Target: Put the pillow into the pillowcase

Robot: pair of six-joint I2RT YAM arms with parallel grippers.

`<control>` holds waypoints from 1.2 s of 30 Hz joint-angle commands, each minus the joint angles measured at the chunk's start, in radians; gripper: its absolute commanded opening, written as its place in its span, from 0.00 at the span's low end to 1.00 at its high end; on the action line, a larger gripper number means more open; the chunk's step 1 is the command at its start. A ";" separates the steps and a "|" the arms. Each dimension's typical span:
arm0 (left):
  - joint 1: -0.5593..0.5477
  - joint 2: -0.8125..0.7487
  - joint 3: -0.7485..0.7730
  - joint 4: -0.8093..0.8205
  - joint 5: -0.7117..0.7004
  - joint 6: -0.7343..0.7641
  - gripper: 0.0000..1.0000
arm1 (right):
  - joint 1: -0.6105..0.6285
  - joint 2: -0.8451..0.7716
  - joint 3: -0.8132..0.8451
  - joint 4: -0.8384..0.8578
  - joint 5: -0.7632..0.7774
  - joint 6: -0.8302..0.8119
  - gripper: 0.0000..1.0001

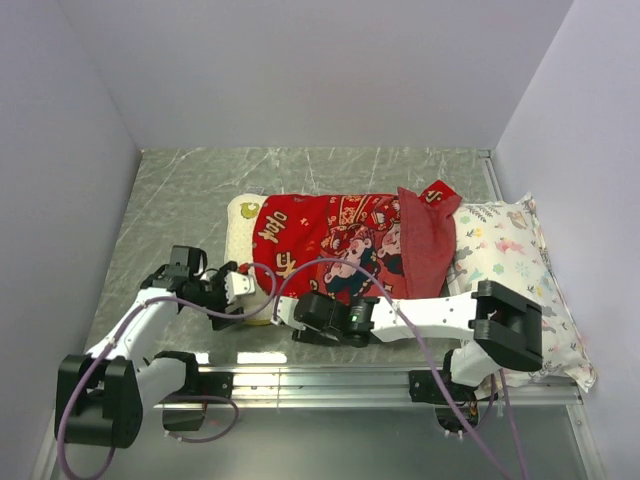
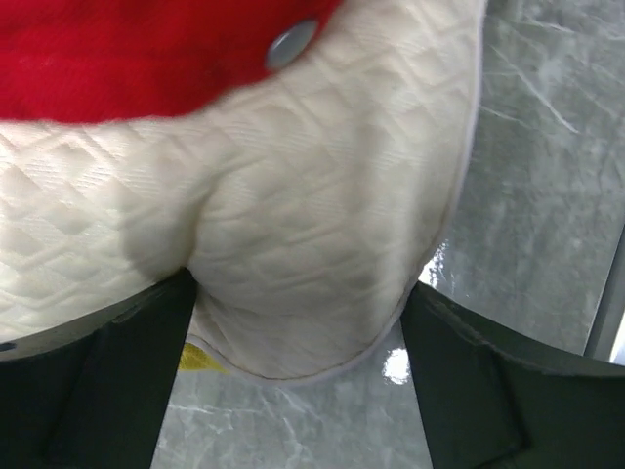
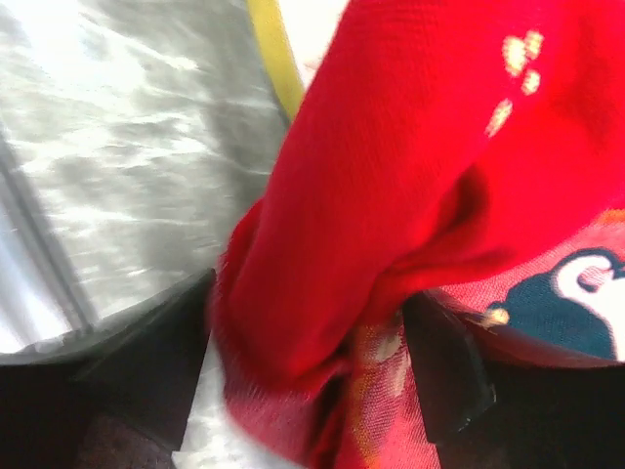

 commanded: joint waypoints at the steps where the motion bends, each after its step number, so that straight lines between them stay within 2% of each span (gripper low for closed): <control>1: -0.012 0.040 0.044 0.071 0.021 -0.039 0.86 | -0.012 0.001 -0.027 0.075 0.060 0.032 0.51; 2: -0.017 0.055 0.050 0.072 0.030 -0.036 0.76 | -0.012 -0.006 -0.023 0.076 0.050 0.027 0.42; 3: -0.023 0.061 0.059 0.082 0.041 -0.045 0.67 | -0.015 -0.010 0.023 0.064 0.033 0.015 0.22; 4: -0.034 0.064 0.062 0.095 0.050 -0.065 0.45 | -0.024 -0.036 0.052 0.050 0.012 0.006 0.11; 5: -0.037 0.072 0.067 0.152 0.059 -0.143 0.36 | -0.034 -0.058 0.082 0.041 -0.036 -0.008 0.01; 6: -0.040 0.077 0.074 0.177 0.067 -0.184 0.25 | -0.043 -0.079 0.143 0.035 -0.062 -0.053 0.00; 7: -0.049 0.083 0.087 0.195 0.095 -0.227 0.03 | -0.067 -0.102 0.181 0.021 -0.074 -0.077 0.00; 8: -0.051 0.093 0.107 0.206 0.115 -0.311 0.00 | -0.086 -0.108 0.224 -0.015 -0.087 -0.097 0.00; 10: -0.051 0.103 0.191 0.195 0.189 -0.388 0.00 | -0.171 -0.148 0.327 -0.037 -0.211 -0.156 0.00; 11: -0.051 0.104 0.253 0.207 0.214 -0.500 0.00 | -0.187 -0.159 0.353 -0.042 -0.223 -0.187 0.00; 13: -0.051 0.098 0.317 0.223 0.262 -0.617 0.00 | -0.187 -0.151 0.462 -0.087 -0.242 -0.288 0.00; 14: -0.051 0.080 0.367 0.253 0.317 -0.733 0.00 | -0.189 -0.145 0.553 -0.144 -0.248 -0.304 0.00; 21: -0.049 -0.092 0.441 0.402 0.509 -1.220 0.00 | -0.173 -0.177 0.819 -0.285 -0.228 -0.298 0.00; 24: -0.061 -0.147 0.452 0.526 0.567 -1.447 0.00 | -0.131 -0.214 0.941 -0.339 -0.182 -0.316 0.00; 25: -0.066 -0.156 0.452 0.613 0.573 -1.511 0.00 | -0.118 -0.223 0.970 -0.345 -0.171 -0.328 0.00; 26: -0.070 -0.170 0.452 0.684 0.576 -1.647 0.00 | -0.113 -0.227 1.025 -0.353 -0.162 -0.342 0.00; 28: -0.092 -0.170 0.444 0.861 0.561 -1.799 0.00 | -0.112 -0.222 1.045 -0.333 -0.153 -0.399 0.00; 31: -0.107 -0.118 0.398 1.033 0.491 -2.147 0.00 | -0.149 -0.219 0.940 -0.127 -0.148 -0.528 0.00; 33: -0.098 -0.079 0.392 1.016 0.421 -2.223 0.00 | -0.193 -0.187 0.840 -0.028 -0.221 -0.559 0.00; 34: -0.089 -0.033 0.395 0.992 0.397 -2.258 0.00 | -0.236 -0.161 0.821 0.065 -0.223 -0.552 0.00; 36: -0.029 0.001 0.371 1.000 0.362 -2.330 0.00 | -0.273 -0.041 0.838 0.112 -0.282 -0.500 0.00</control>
